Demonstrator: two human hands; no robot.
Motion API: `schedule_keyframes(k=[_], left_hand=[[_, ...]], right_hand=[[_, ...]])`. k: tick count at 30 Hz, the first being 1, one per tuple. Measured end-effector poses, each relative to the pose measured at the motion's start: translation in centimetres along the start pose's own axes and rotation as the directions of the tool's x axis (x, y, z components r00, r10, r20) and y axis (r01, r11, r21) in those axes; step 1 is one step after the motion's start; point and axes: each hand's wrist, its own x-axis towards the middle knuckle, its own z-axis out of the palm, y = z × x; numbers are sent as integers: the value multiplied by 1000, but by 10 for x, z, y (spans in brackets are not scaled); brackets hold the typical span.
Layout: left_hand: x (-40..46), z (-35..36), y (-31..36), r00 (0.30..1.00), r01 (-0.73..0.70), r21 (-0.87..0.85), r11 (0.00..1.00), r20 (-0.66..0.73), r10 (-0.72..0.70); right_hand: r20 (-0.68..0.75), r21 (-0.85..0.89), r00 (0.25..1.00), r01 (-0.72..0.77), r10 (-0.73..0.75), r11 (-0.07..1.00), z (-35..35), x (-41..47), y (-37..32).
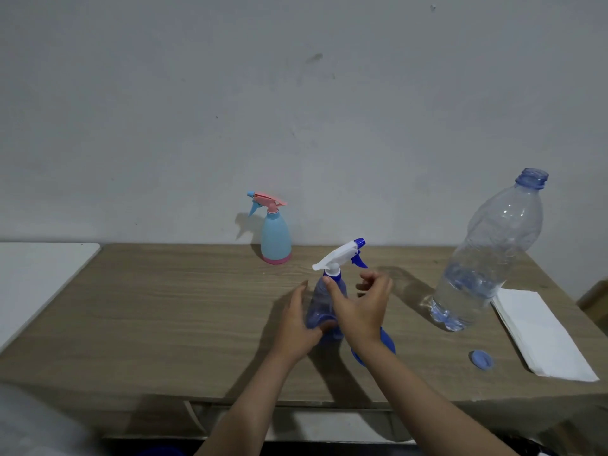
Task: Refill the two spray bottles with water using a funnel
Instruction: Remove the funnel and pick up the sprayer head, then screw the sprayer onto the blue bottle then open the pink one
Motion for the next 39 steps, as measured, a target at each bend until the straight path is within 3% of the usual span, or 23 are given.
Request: schedule_keyframes(k=[5, 10, 15, 19, 22, 25, 31, 39], left_hand=[[-4, 2, 2, 996, 48, 34, 998, 72, -51], [-12, 9, 5, 997, 16, 106, 994, -83, -7], [-34, -5, -7, 965, -35, 187, 982, -249, 82], [-55, -42, -19, 925, -19, 315, 949, -354, 136], [-60, -71, -46, 887, 64, 459, 886, -433, 160], [-69, -93, -73, 876, 227, 580, 783, -473, 96], [-96, -123, -119, 907, 310, 707, 636, -421, 26], [-121, -126, -128, 883, 426, 722, 546, -464, -75]], right_hand=[[-20, -170, 999, 40, -44, 985, 13, 4, -7], [130, -55, 990, -37, 44, 998, 24, 8, -22], [134, 38, 987, 85, -89, 996, 31, 14, -38], [275, 57, 956, 92, -104, 994, 34, 17, -54], [480, -16, 876, -51, 52, 999, 42, 9, -57], [634, -212, 737, -125, 234, 969, 51, -10, -52], [807, -408, 477, 23, 349, 913, 58, -52, -15], [813, -498, 422, 146, 401, 855, 65, -83, 5]])
